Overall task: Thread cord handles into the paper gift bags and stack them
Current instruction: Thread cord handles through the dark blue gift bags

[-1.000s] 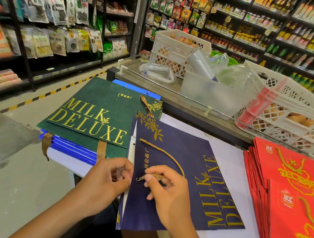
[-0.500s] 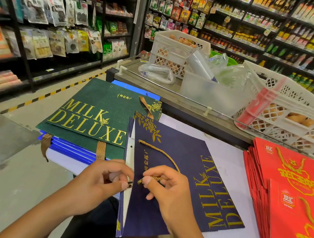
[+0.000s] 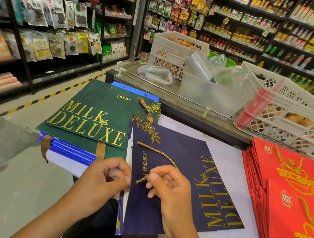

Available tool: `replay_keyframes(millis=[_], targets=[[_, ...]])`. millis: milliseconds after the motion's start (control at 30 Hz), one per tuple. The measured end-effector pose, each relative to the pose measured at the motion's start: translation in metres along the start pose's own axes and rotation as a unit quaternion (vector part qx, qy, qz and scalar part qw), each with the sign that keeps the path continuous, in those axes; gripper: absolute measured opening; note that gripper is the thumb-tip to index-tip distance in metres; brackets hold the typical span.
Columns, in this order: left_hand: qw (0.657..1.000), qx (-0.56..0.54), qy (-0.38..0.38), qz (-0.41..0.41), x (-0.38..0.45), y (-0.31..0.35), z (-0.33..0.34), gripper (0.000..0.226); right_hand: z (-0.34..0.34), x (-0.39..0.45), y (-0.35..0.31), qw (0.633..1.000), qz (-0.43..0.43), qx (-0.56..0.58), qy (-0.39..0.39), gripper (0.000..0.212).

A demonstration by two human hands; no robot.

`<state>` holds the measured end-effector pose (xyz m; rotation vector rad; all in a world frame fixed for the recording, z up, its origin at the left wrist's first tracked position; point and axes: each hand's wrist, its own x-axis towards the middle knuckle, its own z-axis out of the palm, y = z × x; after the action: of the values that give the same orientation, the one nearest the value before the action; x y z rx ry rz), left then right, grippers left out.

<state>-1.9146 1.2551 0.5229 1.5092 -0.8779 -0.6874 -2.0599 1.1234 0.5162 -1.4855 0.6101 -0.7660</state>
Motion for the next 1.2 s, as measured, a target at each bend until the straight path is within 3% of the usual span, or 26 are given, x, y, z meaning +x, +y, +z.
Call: replay_keyframes(millis=[133,200,267,367,433,500,633,733,833,867,933,1000,1100,1200], targets=[[1.000,-0.001,0.016,-0.002,-0.005,0.003,0.005,0.023,0.001,0.002,0.001,0.999,0.013,0.049,0.017,0.006],[0.999,0.050,0.013,0.003,-0.008,0.004,0.009,0.032,0.002,0.001,0.002,0.998,0.010,0.052,0.013,0.006],[0.995,0.099,0.017,0.020,-0.009,0.004,0.012,0.043,0.000,-0.001,0.002,1.000,-0.005,0.025,-0.003,0.013],[0.994,0.097,0.034,0.031,-0.009,0.004,0.014,0.039,-0.011,-0.005,-0.003,0.995,-0.045,-0.078,-0.030,0.026],[0.995,0.080,0.046,0.031,-0.009,0.005,0.012,0.027,-0.028,-0.009,-0.003,0.963,-0.122,-0.238,-0.044,0.021],[0.996,0.047,0.066,0.025,-0.007,0.008,0.011,0.017,-0.051,-0.017,-0.003,0.907,-0.175,-0.379,-0.055,0.012],[0.991,-0.059,0.114,-0.022,-0.003,0.015,0.012,0.027,-0.092,-0.041,-0.007,0.860,-0.173,-0.470,-0.097,0.028],[0.983,-0.138,0.112,-0.045,-0.003,0.029,0.019,0.015,-0.100,-0.054,0.001,0.839,-0.114,-0.518,-0.124,0.031],[0.982,-0.149,0.110,-0.024,-0.005,0.043,0.027,0.016,-0.106,-0.068,0.000,0.787,-0.164,-0.574,-0.152,0.043],[0.984,-0.140,0.109,-0.014,-0.007,0.047,0.030,0.020,-0.110,-0.071,0.000,0.789,-0.177,-0.577,-0.112,0.048],[0.986,-0.126,0.105,0.006,-0.009,0.056,0.034,0.026,-0.106,-0.064,-0.023,0.784,-0.186,-0.580,-0.118,0.048],[0.988,-0.113,0.096,0.036,-0.013,0.068,0.035,0.025,-0.095,-0.054,-0.049,0.802,-0.166,-0.562,-0.116,0.046],[0.988,-0.085,0.086,0.095,-0.020,0.089,0.032,0.020,-0.087,-0.066,-0.070,0.836,-0.214,-0.505,0.004,0.044],[0.980,-0.063,0.090,0.164,-0.025,0.113,0.023,0.031,-0.098,-0.078,-0.084,0.803,-0.316,-0.493,0.108,0.041]])
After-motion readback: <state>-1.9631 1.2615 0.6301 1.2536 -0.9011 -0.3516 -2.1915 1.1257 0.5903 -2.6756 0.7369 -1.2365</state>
